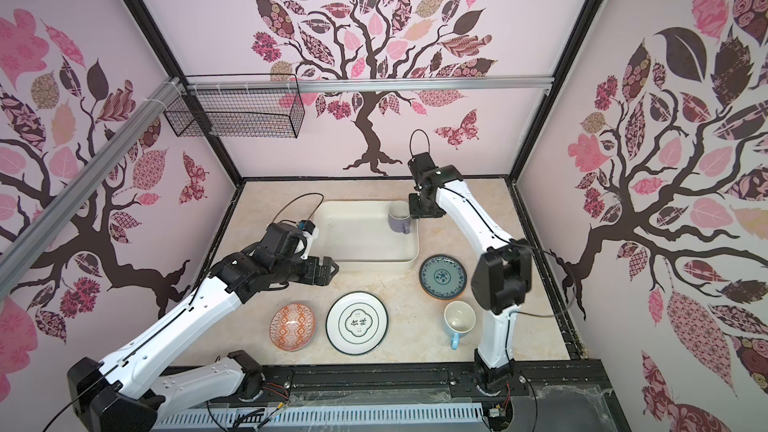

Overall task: Place the mixed dishes into the plastic bin
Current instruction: 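Open the right gripper and withdraw it toward the light blue mug, then lower the right gripper and grip the light blue mug's rim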

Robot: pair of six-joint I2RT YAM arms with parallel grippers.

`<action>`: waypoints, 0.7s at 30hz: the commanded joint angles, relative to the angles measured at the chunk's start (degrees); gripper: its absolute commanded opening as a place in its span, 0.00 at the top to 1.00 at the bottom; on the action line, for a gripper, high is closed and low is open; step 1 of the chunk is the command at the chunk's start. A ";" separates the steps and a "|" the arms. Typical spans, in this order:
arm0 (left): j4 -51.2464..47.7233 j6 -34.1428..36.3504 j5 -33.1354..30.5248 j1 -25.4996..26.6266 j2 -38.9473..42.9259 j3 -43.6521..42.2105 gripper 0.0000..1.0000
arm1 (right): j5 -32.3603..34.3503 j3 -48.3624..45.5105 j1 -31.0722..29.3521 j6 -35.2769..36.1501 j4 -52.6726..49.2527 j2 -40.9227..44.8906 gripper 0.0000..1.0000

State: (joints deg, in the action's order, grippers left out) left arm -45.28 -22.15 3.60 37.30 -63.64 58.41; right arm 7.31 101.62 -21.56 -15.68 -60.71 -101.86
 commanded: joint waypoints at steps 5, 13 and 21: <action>8.69 -3.95 -1.36 12.45 -5.56 3.15 0.02 | 5.79 -20.76 -0.17 -8.62 -8.48 21.31 0.52; 12.20 -3.90 -5.21 24.22 -13.15 8.71 0.02 | 5.73 -28.73 -0.16 -15.72 -15.26 33.06 0.53; 12.83 -3.17 -5.70 27.11 -15.02 8.70 0.02 | 2.22 -39.86 -0.16 -23.29 -15.18 43.05 0.54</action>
State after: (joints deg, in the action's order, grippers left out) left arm -33.45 -25.67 -0.86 64.07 -78.50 65.71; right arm 10.41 63.57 -21.56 -34.76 -73.95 -60.55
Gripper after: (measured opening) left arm 0.980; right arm 0.462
